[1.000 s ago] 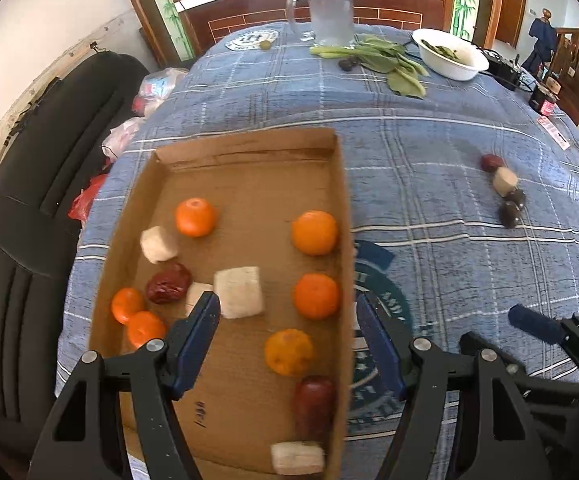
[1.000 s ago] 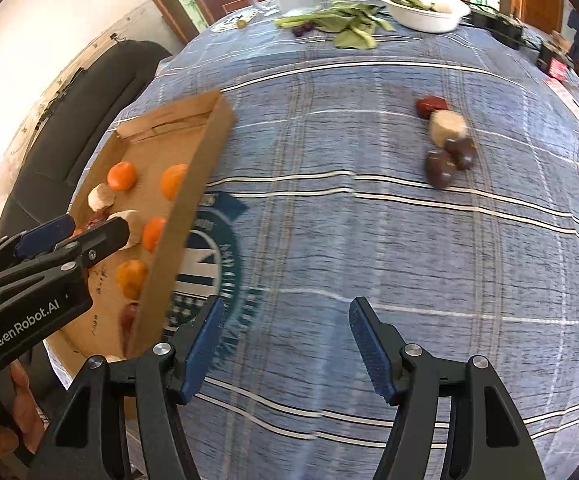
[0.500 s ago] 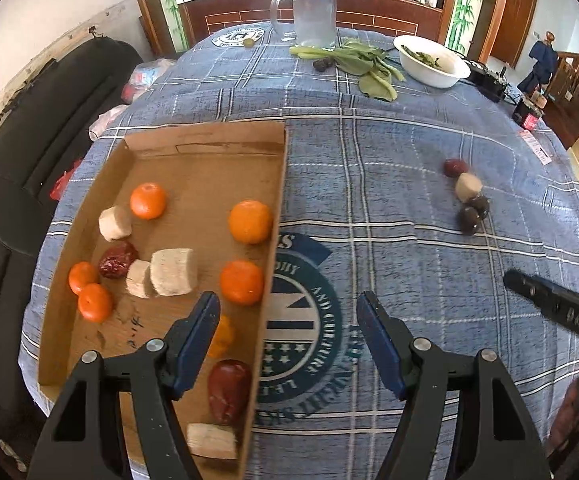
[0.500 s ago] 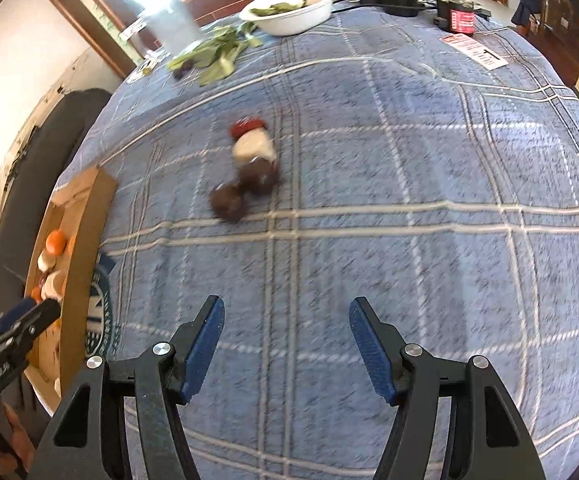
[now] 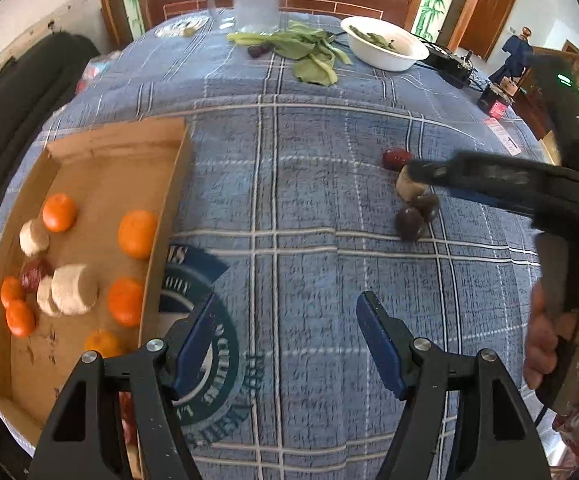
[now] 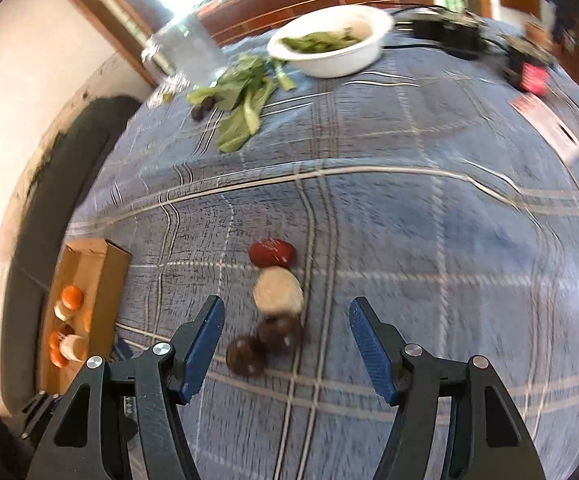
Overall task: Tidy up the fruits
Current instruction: 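Grasp the round cork disc with the right tool while the left tool grasps a dark brown date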
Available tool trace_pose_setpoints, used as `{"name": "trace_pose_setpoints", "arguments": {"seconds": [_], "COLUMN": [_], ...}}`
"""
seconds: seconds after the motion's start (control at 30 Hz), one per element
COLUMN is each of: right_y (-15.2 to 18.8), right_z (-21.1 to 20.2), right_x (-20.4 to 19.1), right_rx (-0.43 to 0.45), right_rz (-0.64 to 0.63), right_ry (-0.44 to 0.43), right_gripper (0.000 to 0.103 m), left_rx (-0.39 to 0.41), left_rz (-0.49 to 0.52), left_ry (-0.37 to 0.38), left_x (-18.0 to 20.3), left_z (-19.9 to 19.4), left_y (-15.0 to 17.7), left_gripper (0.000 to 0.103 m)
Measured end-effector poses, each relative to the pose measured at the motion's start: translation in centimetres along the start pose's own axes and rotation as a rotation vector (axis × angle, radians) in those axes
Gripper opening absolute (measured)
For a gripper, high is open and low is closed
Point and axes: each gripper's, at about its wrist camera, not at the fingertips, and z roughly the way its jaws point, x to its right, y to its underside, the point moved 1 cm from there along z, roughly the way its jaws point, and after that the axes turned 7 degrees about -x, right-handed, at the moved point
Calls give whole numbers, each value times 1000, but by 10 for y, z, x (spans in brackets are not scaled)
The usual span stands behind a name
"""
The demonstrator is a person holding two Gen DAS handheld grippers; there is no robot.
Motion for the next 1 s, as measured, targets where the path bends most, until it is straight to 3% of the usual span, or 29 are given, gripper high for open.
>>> {"name": "trace_pose_setpoints", "arguments": {"seconds": [0.1, 0.13, 0.17, 0.2, 0.23, 0.4, 0.63, 0.77, 0.83, 1.0], "right_y": [-7, -9, -10, -12, -12, -8, 5, 14, 18, 31], "right_z": [24, 24, 26, 28, 29, 17, -18, -28, -32, -39], "right_x": [-9, -12, -16, -17, -17, 0, 23, 36, 40, 42], "right_rx": [-52, -30, -38, -50, -56, -30, 37, 47, 53, 60], "right_rz": [-55, -75, -94, -99, -101, -54, -8, 41, 59, 74], "right_ry": [35, 53, 55, 47, 51, 19, 27, 8, 10, 16], "right_gripper": [70, 65, 59, 39, 32, 32, 32, 32, 32, 32], "left_rx": [14, 12, 8, 10, 10, 2, -7, -7, -20, -19], "left_rz": [30, 41, 55, 64, 74, 117, 241, 270, 255, 227], "left_ry": [6, 12, 28, 43, 65, 164, 166, 137, 183, 186], "left_x": [8, 10, 14, 17, 21, 41, 73, 80, 80, 74], "left_z": [4, 7, 10, 12, 16, 31, 51, 57, 56, 51], "left_y": [-8, -11, -14, -17, -19, -34, -47, -49, -50, -45], "left_gripper": [70, 70, 70, 70, 70, 70, 69, 35, 21, 21]}}
